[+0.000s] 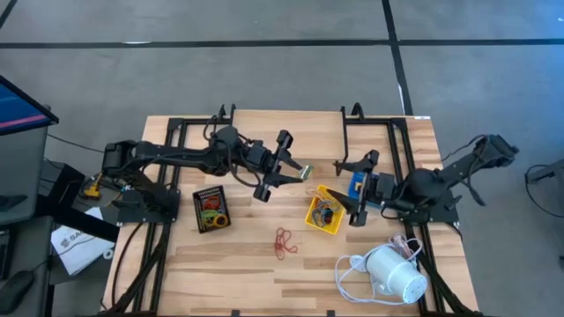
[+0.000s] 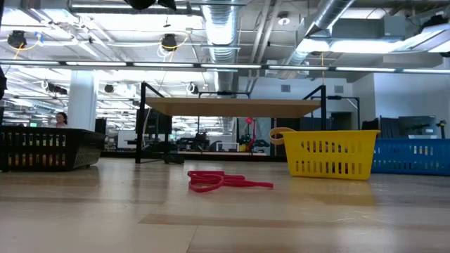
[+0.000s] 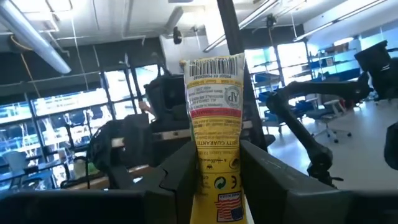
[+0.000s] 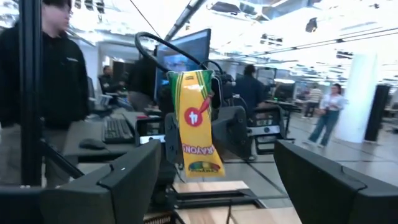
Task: Pick & Place Office Desk Supplies
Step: Put the yellow crayon box into the blue bin
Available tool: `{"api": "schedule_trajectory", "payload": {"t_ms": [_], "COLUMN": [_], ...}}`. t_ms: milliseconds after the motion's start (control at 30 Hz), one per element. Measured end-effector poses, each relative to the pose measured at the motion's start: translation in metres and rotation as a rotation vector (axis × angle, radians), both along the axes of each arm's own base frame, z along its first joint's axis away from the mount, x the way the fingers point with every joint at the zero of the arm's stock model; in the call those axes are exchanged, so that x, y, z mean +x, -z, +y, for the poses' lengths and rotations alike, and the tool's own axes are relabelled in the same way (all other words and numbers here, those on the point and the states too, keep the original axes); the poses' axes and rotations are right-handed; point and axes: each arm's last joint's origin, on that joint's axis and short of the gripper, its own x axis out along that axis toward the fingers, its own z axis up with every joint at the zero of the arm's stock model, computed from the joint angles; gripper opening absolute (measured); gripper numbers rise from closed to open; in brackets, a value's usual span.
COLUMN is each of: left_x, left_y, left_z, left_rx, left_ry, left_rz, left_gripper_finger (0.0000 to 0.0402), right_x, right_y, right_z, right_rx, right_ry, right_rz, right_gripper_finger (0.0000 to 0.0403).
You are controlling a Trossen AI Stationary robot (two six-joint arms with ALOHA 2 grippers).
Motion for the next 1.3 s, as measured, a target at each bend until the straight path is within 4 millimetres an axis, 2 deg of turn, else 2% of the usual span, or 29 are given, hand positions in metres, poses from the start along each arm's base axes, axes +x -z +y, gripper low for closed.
{"api": "schedule_trajectory", "payload": {"t_ms": [100, 367, 667, 1100, 1300], "left_x": [0.004, 0.029, 0.050, 0.054, 0.054], "left_y": [0.003, 0.024, 0.026, 0.025, 0.026], "left_z": [0.000, 0.005, 0.005, -0.002, -0.005], "left_rx": [0.005, -0.037, -0.050, -0.044, -0.029], "left_ry": [-0.023, -0.017, 0.019, 0.035, 0.034], "left_rz": [-0.019, -0.018, -0.009, 0.006, 0.003], "left_gripper_finger": [0.0110, 0.0110, 0.0110, 0.0109, 0.0111], "right_x": [0.003, 0.005, 0.008, 0.011, 0.011], "right_y": [-0.001, 0.001, 0.004, 0.006, 0.006], "right_z": [-0.004, -0.007, -0.011, -0.018, -0.017], "right_rx": [0.012, 0.028, 0.036, 0.045, 0.045], "right_ry": [-0.031, -0.064, -0.044, -0.015, -0.016], "right_rz": [-0.021, -0.016, 0.012, 0.029, 0.029], "right_gripper_finger": [0.0311, 0.0311, 0.0311, 0.0309, 0.0290]}}
